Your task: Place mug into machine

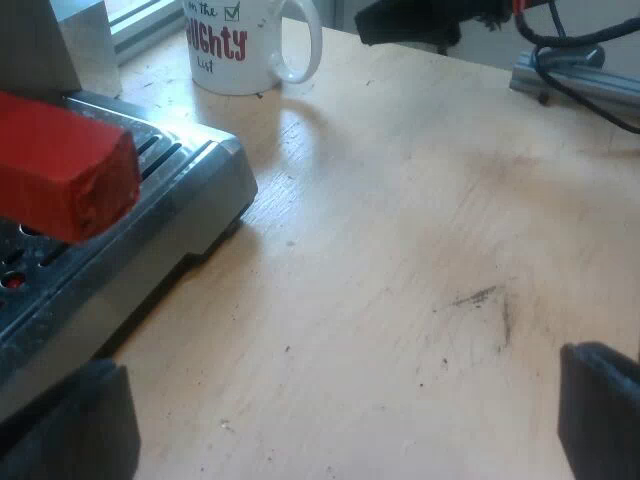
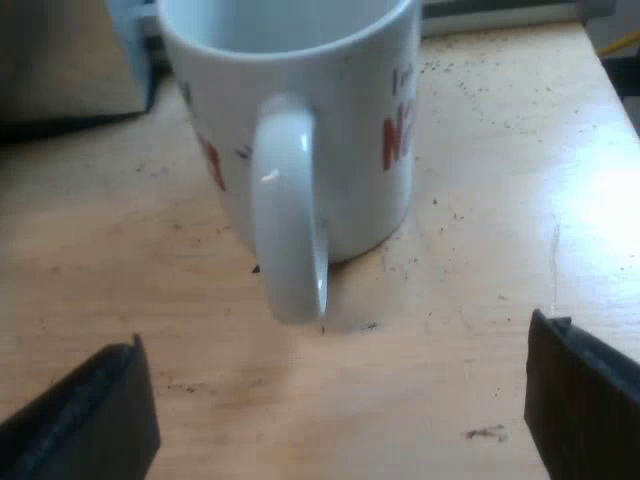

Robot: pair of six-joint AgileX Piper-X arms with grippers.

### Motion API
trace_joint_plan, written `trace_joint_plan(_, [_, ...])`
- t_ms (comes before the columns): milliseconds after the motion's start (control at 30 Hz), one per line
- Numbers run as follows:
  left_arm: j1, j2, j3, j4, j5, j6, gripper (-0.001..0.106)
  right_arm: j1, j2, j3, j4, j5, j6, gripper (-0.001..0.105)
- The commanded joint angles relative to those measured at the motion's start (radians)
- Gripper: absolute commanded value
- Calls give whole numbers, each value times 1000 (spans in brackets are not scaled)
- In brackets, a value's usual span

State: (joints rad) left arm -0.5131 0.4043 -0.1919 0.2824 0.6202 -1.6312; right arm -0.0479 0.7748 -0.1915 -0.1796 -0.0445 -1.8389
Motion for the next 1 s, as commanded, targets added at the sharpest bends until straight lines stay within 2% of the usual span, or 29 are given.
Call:
trace_joint_plan(33, [-7, -2, -3, -16, 13, -24, 87, 19, 140, -3, -174, 60, 55, 77])
trace_joint_plan(533, [-7, -2, -3, -16, 13, -28, 87, 19, 566, -3, -669, 54, 55, 77])
trace_joint_plan(667, [-7, -2, -3, -18, 13, -28, 87, 19, 638, -17, -723, 54, 55, 77])
trace_joint_plan(1000, [-7, -2, -3, -18, 13, -28, 87, 19, 751, -130, -722, 54, 55, 77])
